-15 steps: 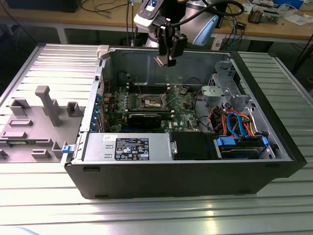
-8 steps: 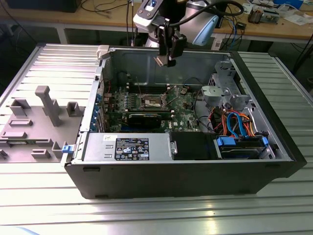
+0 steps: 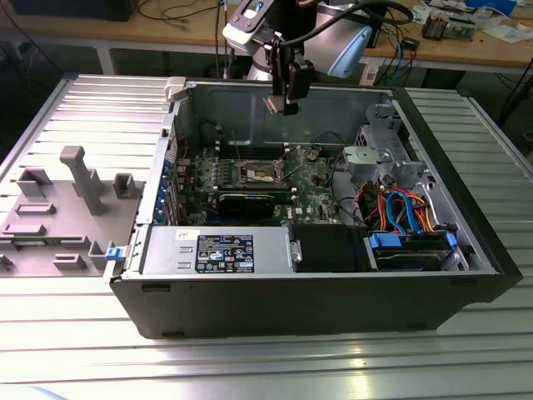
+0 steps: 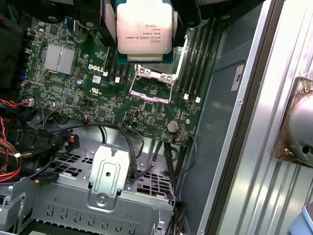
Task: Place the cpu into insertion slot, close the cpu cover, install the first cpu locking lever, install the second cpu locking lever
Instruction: 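Place the cpu into insertion slot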
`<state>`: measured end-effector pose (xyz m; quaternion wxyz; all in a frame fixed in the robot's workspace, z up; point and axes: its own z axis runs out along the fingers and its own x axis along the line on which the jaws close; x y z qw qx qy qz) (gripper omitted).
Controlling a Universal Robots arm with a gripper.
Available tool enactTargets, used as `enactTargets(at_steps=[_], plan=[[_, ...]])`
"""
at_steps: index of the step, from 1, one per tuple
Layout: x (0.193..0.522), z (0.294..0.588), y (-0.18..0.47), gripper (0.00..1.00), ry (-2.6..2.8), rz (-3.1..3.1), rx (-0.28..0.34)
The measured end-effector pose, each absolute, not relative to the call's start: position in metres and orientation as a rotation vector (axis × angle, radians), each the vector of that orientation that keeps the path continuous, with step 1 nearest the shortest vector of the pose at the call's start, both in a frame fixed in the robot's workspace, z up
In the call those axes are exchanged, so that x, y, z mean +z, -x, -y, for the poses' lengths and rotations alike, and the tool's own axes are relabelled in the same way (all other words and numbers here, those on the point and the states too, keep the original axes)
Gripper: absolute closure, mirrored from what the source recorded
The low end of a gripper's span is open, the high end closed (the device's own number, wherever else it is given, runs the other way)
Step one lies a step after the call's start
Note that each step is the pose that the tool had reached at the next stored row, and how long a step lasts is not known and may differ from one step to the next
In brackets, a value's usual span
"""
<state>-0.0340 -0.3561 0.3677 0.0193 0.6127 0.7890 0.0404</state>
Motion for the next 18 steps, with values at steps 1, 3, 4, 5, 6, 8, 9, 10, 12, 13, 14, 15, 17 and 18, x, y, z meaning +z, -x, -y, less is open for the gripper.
enactTargets(at_steps=[1, 3, 4, 5, 6, 8, 9, 10, 12, 13, 14, 15, 17, 18], plan=[[0.3676, 0.3561, 0.0340, 0.46, -1.902, -2.448, 0.126], [0.3677, 0.3561, 0.0340, 0.46, -1.902, -2.448, 0.125], [0.3677, 0.3561, 0.0340, 0.46, -1.902, -2.448, 0.125], [0.3677, 0.3561, 0.0340, 0.46, -1.902, -2.448, 0.125], [0.3676, 0.3561, 0.0340, 0.46, -1.902, -2.448, 0.125], [0.3676, 0.3561, 0.0340, 0.46, -1.902, -2.448, 0.126], [0.3676, 0.3561, 0.0340, 0.46, -1.902, -2.448, 0.126], [0.3677, 0.3561, 0.0340, 0.46, -1.902, -2.448, 0.125], [0.3677, 0.3562, 0.0340, 0.46, -1.905, -2.446, 0.125], [0.3676, 0.3561, 0.0340, 0.46, -1.908, -2.443, 0.125], [0.3675, 0.3561, 0.0340, 0.46, -1.919, -2.434, 0.125], [0.3673, 0.3561, 0.0340, 0.46, -1.932, -2.423, 0.124], [0.3671, 0.3561, 0.0340, 0.46, -1.960, -2.400, 0.123], [0.3669, 0.3561, 0.0340, 0.46, -1.982, -2.381, 0.123]])
